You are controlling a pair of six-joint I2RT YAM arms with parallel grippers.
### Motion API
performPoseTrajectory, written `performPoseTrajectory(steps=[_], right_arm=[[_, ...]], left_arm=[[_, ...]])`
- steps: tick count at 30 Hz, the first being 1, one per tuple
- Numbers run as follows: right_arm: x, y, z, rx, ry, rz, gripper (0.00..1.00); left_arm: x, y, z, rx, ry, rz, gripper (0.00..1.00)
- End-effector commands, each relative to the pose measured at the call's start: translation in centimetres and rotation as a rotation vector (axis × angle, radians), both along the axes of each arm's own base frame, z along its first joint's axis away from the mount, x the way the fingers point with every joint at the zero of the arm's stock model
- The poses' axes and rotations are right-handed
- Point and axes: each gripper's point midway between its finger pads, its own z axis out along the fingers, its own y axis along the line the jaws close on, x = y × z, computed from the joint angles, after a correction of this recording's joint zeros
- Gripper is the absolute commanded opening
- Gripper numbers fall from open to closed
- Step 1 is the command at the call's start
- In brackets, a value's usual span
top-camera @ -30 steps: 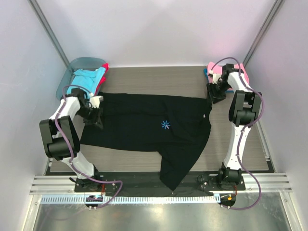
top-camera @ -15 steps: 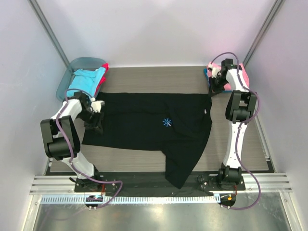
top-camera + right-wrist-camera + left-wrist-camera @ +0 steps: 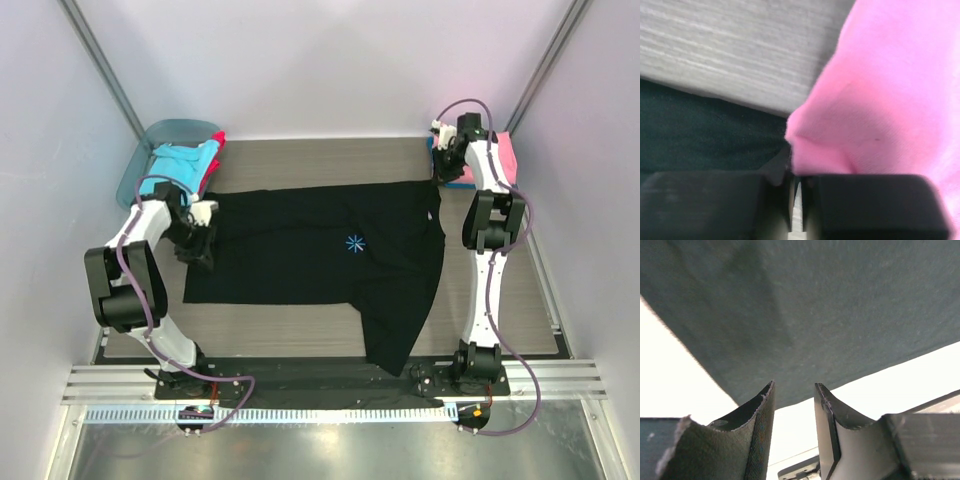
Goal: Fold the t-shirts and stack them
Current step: Fold the tshirt
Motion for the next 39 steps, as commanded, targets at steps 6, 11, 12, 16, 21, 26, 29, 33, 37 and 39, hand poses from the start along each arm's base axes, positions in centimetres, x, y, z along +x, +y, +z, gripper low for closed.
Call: performPoseTrajectory(steps=[6,11,12,16,21,26,29,33,37,39], right_arm=[[1.1,0.2,10.1,-0.04,-0.214,-0.01,0.41],[-1.8,2.4,17.9,-0.035,-0.323,0.03,0.46],[-2.5,3.5,18.9,-0.035,-0.335,0.053,0.46],[-6.8,7.9,18.9,-0.071,-0.302,0.222,0.46],[-12.0,12.8,17.8,-0.072,-0.252,0.376,0.46],[-15.4,15.2,14.9,-0.035,-0.146,0.44,0.46],[-16.3,15.5,13.8,-0.025,-0.111,0.444,0.46],[-16.6,15.8,13.5,-0.012,-0.097,0.444,0.46],[-16.4,16.0,13.3,-0.01,-0.093,0.445,0.46],[-16.2,16.0,13.4,-0.012,-0.094,0.444,0.46]], left_arm=[[6.4,1.1,11.1,0.066,-0.34,-0.014,0.47],[9.3,3.1,12.1,0.195,-0.407,-0.104,0.53],[9.6,3.5,10.5,0.206,-0.359,-0.116,0.52],[10.2,4.5,7.3,0.237,-0.259,-0.112,0.5],[11.6,4.0,5.5,0.184,-0.204,0.001,0.5],[12.8,3.0,3.4,0.107,-0.149,0.094,0.51],[12.8,2.6,2.3,0.085,-0.12,0.119,0.5],[12.5,2.6,1.1,0.083,-0.095,0.124,0.45],[12.2,2.3,0.5,0.068,-0.068,0.124,0.42],[12.1,2.2,0.2,0.066,-0.057,0.122,0.42]])
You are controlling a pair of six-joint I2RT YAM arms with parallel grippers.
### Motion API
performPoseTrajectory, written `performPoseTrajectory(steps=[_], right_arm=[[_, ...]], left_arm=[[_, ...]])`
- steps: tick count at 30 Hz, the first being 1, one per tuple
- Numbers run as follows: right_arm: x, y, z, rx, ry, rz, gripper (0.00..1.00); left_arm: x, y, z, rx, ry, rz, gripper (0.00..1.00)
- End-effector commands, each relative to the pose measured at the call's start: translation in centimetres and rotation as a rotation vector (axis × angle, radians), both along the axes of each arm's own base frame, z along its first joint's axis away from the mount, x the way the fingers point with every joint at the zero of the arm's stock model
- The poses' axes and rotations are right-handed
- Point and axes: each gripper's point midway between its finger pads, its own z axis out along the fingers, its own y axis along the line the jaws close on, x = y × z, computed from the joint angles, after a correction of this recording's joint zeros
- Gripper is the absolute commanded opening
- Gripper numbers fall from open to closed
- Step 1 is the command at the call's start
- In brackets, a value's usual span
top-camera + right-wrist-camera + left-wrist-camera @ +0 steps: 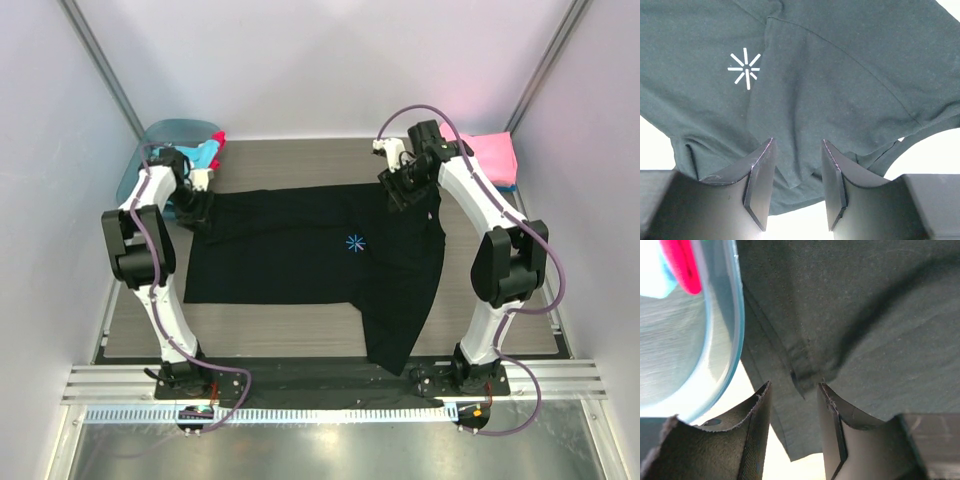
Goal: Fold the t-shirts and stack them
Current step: Fold the tshirt
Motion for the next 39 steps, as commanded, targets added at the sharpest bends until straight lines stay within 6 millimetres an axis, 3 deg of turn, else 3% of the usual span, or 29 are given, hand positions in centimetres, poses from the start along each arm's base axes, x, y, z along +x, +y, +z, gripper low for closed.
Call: performPoseTrajectory(steps=[1,6,15,21,26,29,33,39], right_arm=[[0.7,0.6,1.3,0.025,-0.037,0.002,0.47],[0.6,0.5,0.9,0.015,-0.031,0.004,0.47],[0.7,0.5,0.2,0.007,-0.016,0.008,0.47],[0.8,0.6,-0.4,0.007,-0.007,0.016,0.47],[0.9,0.7,-0.4,0.014,-0.005,0.016,0.46],[0.9,0.8,-0.5,0.014,-0.004,0.02,0.47],[0.9,0.8,-0.3,0.018,-0.007,0.017,0.46],[0.3,0.5,-0.5,0.012,-0.001,0.022,0.46]], left_arm=[[0.2,-0.5,-0.1,-0.033,0.006,0.013,0.42],[0.1,-1.0,-1.3,-0.066,0.036,0.015,0.36],[-1.0,-1.6,-1.3,-0.099,0.068,0.0,0.26],[-2.2,-2.2,-1.4,-0.125,0.093,-0.011,0.24],[-2.9,-2.3,-1.5,-0.116,0.097,-0.015,0.3],[-3.0,-2.4,-1.8,-0.112,0.103,-0.015,0.24],[-2.9,-2.4,-1.9,-0.111,0.099,-0.012,0.0],[-2.3,-1.9,-0.1,-0.076,0.034,-0.017,0.0]])
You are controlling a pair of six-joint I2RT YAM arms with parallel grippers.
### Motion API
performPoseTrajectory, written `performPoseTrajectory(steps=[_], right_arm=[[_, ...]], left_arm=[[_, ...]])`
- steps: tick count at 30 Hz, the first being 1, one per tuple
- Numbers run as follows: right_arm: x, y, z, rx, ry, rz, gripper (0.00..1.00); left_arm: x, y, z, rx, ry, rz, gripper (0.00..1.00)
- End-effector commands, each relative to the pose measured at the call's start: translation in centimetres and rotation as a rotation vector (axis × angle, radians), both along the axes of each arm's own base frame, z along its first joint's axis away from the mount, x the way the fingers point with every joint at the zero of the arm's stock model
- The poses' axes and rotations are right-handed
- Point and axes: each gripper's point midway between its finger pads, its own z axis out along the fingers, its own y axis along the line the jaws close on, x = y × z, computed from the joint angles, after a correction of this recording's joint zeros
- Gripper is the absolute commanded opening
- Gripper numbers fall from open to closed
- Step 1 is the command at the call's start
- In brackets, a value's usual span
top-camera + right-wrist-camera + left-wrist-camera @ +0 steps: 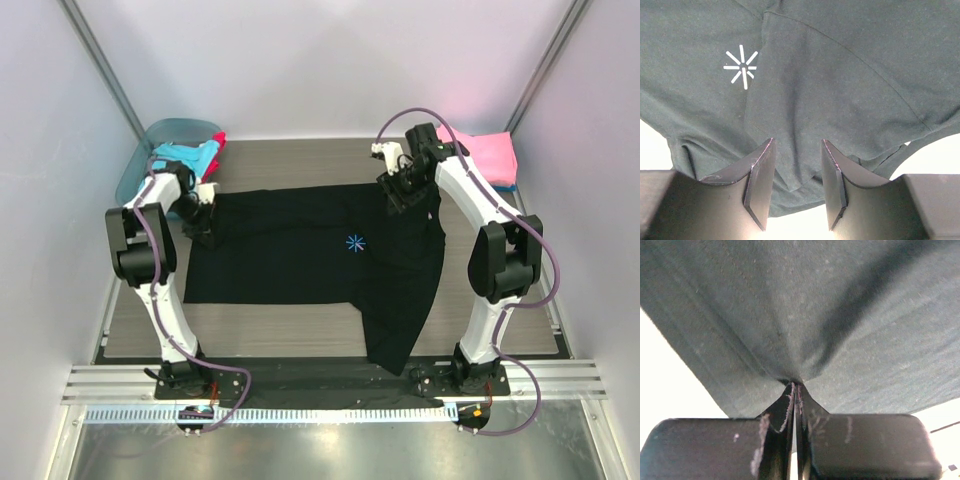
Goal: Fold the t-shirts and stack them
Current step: Fold the tshirt
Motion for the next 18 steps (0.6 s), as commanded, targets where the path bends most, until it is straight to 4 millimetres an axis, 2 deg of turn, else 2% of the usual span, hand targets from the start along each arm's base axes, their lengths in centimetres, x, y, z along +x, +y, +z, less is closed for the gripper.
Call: performPoseTrajectory(steps=[1,2,5,9,18], right_arm=[[-0.1,0.4,0.9,0.016,-0.034,0.02,0.46],[-0.4,0.3,1.0,0.014,-0.039,0.036,0.46],[-2.6,0.2,-0.6,0.009,0.012,0.081,0.45],[-6.5,0.0,-3.4,0.016,0.094,0.177,0.45],[-13.5,0.7,-6.4,0.028,0.218,0.333,0.45]], left_arm=[[0.9,0.3,3.3,0.033,-0.11,-0.017,0.0],[1.0,0.5,3.7,0.043,-0.125,-0.019,0.0],[1.4,1.1,5.4,0.084,-0.186,-0.028,0.0],[1.7,1.8,6.7,0.123,-0.229,-0.045,0.0],[0.6,3.3,6.8,0.212,-0.232,-0.118,0.0]])
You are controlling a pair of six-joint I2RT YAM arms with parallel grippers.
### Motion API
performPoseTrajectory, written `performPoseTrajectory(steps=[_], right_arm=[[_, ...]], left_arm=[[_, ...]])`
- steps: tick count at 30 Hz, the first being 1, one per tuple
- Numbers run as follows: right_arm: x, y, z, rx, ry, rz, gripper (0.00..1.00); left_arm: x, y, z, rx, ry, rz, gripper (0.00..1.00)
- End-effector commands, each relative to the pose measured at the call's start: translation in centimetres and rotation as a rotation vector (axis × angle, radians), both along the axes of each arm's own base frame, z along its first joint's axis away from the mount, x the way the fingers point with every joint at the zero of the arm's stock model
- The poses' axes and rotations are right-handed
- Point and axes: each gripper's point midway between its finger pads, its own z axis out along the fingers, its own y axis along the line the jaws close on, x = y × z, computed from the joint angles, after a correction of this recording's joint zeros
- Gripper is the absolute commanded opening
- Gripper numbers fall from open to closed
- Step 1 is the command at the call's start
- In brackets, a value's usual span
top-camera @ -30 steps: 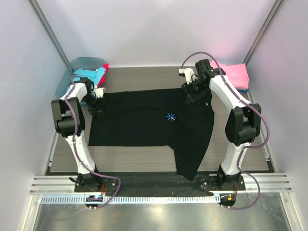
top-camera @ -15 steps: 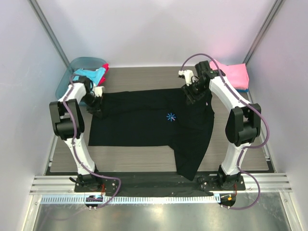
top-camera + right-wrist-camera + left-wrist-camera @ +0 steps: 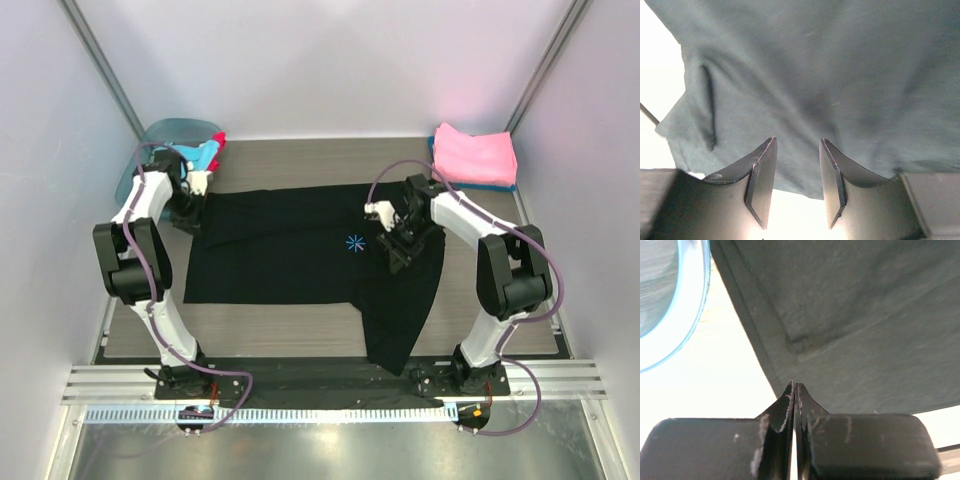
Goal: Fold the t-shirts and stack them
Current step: Fold the tshirt
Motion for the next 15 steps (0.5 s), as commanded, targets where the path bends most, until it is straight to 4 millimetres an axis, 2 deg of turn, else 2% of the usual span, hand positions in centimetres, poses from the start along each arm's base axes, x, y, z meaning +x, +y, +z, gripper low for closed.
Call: performPoseTrajectory(steps=[1,3,7,9,10,11,12,13,15], right_arm=[[-2.4,1.0,0.9,0.044,-0.024,0.113,0.45],[-3.6,0.8,0.2,0.036,0.002,0.138,0.45],[-4.8,0.1,-1.2,0.002,0.037,0.164,0.45],[-5.2,-0.4,-1.9,-0.014,0.042,0.183,0.45],[-5.2,-0.6,-2.2,-0.028,0.039,0.191,0.45],[-5.4,-0.8,-2.4,-0.033,0.042,0.196,0.45],[-5.6,-1.0,-2.8,-0.04,0.046,0.203,0.45],[-5.8,-1.1,-3.0,-0.045,0.051,0.206,0.45],[-5.8,-1.4,-3.4,-0.057,0.057,0.209,0.46]], left_arm=[[-0.1,1.1,1.5,0.079,-0.054,-0.064,0.0],[-0.4,1.7,1.5,0.112,-0.048,-0.08,0.0],[-0.4,2.5,1.9,0.164,-0.056,-0.119,0.0],[-0.8,2.3,1.5,0.15,-0.026,-0.118,0.0],[-0.8,2.0,1.4,0.128,-0.018,-0.116,0.05],[-1.2,1.6,1.0,0.105,0.008,-0.093,0.23],[-1.2,1.3,0.6,0.083,0.024,-0.089,0.3],[-1.2,0.5,0.4,0.041,0.032,-0.086,0.35],[-1.2,-0.1,0.0,0.009,0.05,-0.067,0.37]])
